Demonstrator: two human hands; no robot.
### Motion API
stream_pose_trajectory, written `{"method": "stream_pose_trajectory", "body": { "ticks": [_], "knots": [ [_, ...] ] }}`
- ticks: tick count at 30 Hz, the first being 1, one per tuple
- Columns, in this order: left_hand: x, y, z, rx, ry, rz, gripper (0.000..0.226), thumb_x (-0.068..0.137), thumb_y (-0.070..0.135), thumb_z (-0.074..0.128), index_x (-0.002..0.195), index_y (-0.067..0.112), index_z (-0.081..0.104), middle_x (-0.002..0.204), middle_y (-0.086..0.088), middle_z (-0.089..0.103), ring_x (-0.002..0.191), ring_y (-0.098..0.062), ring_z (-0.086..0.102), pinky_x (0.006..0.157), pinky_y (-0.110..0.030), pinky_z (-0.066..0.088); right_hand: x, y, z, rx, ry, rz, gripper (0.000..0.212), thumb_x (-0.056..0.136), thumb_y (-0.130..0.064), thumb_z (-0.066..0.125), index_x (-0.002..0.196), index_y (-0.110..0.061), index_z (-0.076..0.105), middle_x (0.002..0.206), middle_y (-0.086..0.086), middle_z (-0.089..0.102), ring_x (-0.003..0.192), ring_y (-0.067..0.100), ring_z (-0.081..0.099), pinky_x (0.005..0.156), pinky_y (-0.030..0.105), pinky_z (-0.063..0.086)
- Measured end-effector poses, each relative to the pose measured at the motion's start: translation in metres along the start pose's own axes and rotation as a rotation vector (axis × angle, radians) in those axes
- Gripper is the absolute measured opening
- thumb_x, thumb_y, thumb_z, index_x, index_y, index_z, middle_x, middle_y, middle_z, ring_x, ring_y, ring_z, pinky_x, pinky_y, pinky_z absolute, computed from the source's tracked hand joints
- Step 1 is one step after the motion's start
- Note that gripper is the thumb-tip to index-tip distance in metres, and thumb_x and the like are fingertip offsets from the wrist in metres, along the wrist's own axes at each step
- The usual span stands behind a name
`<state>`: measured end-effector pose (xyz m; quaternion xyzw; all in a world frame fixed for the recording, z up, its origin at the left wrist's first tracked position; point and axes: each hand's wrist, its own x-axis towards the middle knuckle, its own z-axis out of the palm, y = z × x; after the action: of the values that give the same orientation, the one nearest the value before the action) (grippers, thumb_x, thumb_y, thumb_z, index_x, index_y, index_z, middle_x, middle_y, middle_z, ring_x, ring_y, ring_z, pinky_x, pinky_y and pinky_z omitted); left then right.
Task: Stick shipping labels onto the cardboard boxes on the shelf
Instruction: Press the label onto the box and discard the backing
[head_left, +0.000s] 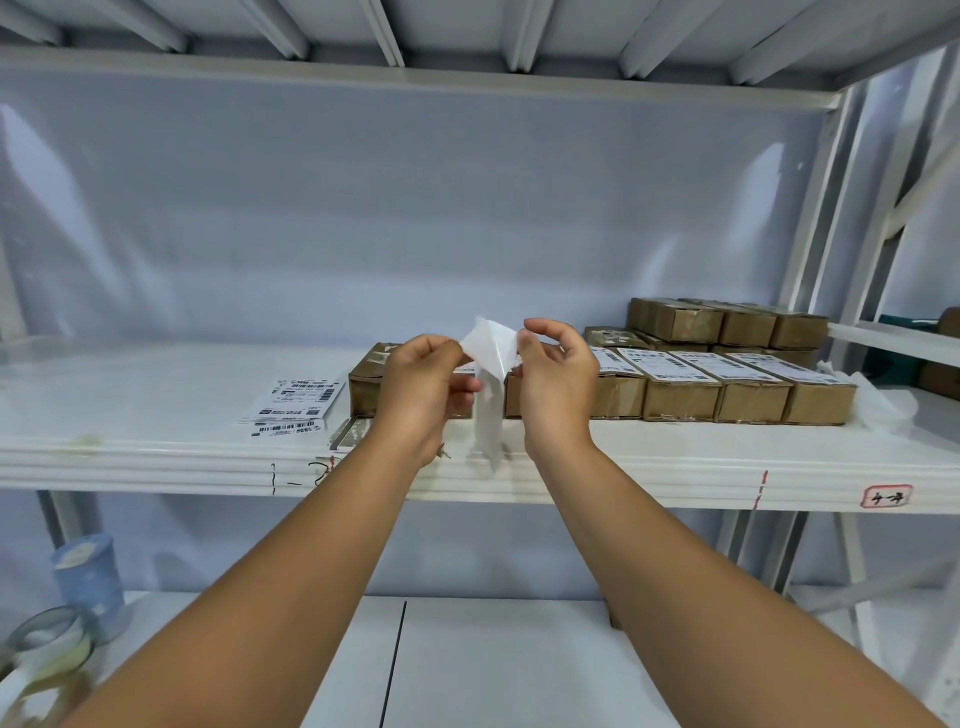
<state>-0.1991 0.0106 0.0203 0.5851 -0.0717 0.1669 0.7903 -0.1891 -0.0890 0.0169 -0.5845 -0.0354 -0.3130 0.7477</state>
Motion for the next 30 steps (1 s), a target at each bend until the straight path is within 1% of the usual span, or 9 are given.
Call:
{"method": "stream_pose_trajectory", "body": {
  "ticks": [3, 5, 12, 15, 18, 22, 25, 27, 30],
  "knots": [
    [0.000, 0.002, -0.003, -0.433, 0.057, -0.139, 0.023, 0.092, -0.004, 0.042, 0.071, 0.004, 0.050, 0.059, -0.008, 0.063, 0.051, -0.011, 0.066, 0.045, -0.016, 0.049, 0.004, 0.003, -0.003, 0.011, 0.041, 0.047, 0.016, 0.092, -0.009, 0.056, 0.086, -0.023, 0.061, 0.066, -0.008, 0.059, 0.046, 0.000, 0.047, 0.052, 0.018, 0.040],
    [0.002, 0.000, -0.006, -0.605, 0.061, -0.171, 0.022, 0.092, -0.004, 0.039, 0.075, 0.001, 0.053, 0.066, -0.012, 0.067, 0.060, -0.017, 0.070, 0.052, -0.019, 0.054, 0.005, 0.006, -0.005, 0.001, 0.056, 0.047, 0.018, 0.092, -0.009, 0.056, 0.085, -0.024, 0.061, 0.070, -0.007, 0.061, 0.049, 0.000, 0.048, 0.056, 0.019, 0.040],
    [0.015, -0.006, -0.032, -0.706, 0.203, -0.190, 0.015, 0.094, -0.003, 0.038, 0.085, 0.000, 0.050, 0.086, -0.021, 0.064, 0.062, -0.019, 0.071, 0.056, -0.022, 0.057, 0.019, 0.009, -0.011, 0.049, 0.161, 0.091, 0.021, 0.094, -0.007, 0.052, 0.083, -0.024, 0.059, 0.072, -0.001, 0.059, 0.053, 0.010, 0.049, 0.058, 0.027, 0.043],
    [0.021, -0.010, -0.046, -0.824, 0.297, -0.202, 0.015, 0.093, -0.005, 0.033, 0.093, -0.003, 0.048, 0.092, -0.024, 0.062, 0.065, -0.023, 0.070, 0.057, -0.024, 0.057, 0.025, 0.005, -0.011, 0.105, 0.266, 0.116, 0.021, 0.094, -0.005, 0.049, 0.085, -0.022, 0.058, 0.065, -0.001, 0.058, 0.047, 0.006, 0.051, 0.055, 0.025, 0.045],
    [0.026, -0.017, -0.057, -0.886, 0.376, -0.216, 0.014, 0.096, -0.002, 0.034, 0.101, -0.002, 0.048, 0.100, -0.021, 0.058, 0.077, -0.026, 0.067, 0.068, -0.028, 0.058, 0.032, 0.000, -0.013, 0.216, 0.351, 0.162, 0.018, 0.096, -0.005, 0.046, 0.093, -0.017, 0.058, 0.071, 0.002, 0.059, 0.051, 0.006, 0.055, 0.052, 0.019, 0.047],
    [0.034, -0.021, -0.072, -0.905, 0.368, -0.158, 0.017, 0.094, 0.023, 0.056, 0.095, 0.006, 0.053, 0.101, -0.013, 0.058, 0.084, -0.018, 0.065, 0.076, -0.025, 0.057, 0.038, -0.006, -0.015, 0.359, 0.367, 0.139, 0.021, 0.096, -0.001, 0.039, 0.093, -0.016, 0.052, 0.069, 0.004, 0.056, 0.053, 0.009, 0.054, 0.051, 0.017, 0.046],
    [0.041, -0.015, -0.088, -0.913, 0.330, -0.097, 0.003, 0.092, 0.005, 0.056, 0.092, 0.002, 0.055, 0.085, -0.011, 0.067, 0.080, -0.015, 0.067, 0.085, -0.022, 0.053, 0.041, -0.012, -0.013, 0.441, 0.310, 0.125, 0.026, 0.094, 0.005, 0.036, 0.091, -0.017, 0.051, 0.066, 0.005, 0.054, 0.054, 0.010, 0.053, 0.050, 0.018, 0.044],
    [0.046, -0.006, -0.101, -0.942, 0.349, -0.030, 0.008, 0.092, -0.003, 0.052, 0.087, 0.003, 0.055, 0.067, -0.008, 0.070, 0.066, -0.012, 0.069, 0.075, -0.017, 0.055, 0.039, -0.015, -0.009, 0.469, 0.227, 0.138, 0.029, 0.092, 0.006, 0.037, 0.089, -0.017, 0.054, 0.068, 0.006, 0.054, 0.055, 0.011, 0.052, 0.050, 0.019, 0.043],
    [0.050, 0.010, -0.122, -0.893, 0.479, 0.044, 0.009, 0.091, 0.000, 0.056, 0.084, 0.005, 0.059, 0.071, -0.005, 0.068, 0.055, -0.008, 0.067, 0.057, -0.014, 0.052, 0.032, -0.017, 0.001, 0.496, 0.057, 0.170, 0.029, 0.094, 0.007, 0.037, 0.088, -0.014, 0.056, 0.070, 0.008, 0.054, 0.055, 0.012, 0.050, 0.049, 0.019, 0.042]
  ]
}}
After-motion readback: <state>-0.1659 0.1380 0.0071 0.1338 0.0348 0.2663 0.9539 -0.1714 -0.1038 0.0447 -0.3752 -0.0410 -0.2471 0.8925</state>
